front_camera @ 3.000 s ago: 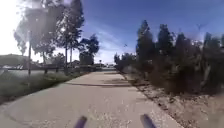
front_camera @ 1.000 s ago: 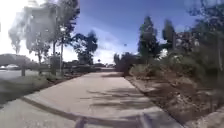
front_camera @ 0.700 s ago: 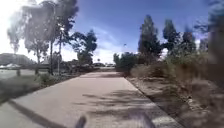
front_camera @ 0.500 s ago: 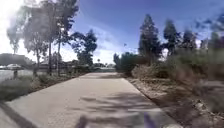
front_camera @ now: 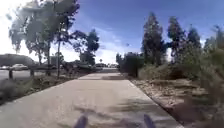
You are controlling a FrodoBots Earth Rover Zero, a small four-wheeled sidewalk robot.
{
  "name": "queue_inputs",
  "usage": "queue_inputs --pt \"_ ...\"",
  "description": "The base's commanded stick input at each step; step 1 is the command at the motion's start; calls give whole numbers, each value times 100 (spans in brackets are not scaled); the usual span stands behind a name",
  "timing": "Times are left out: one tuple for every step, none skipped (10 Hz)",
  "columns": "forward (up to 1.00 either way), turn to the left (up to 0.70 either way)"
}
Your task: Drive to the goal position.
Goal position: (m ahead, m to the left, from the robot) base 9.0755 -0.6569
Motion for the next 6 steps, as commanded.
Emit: queue_inputs --pt "100 0" --pt "100 0" --pt "100 0" --pt "100 0" --pt "100 0" --pt "100 0"
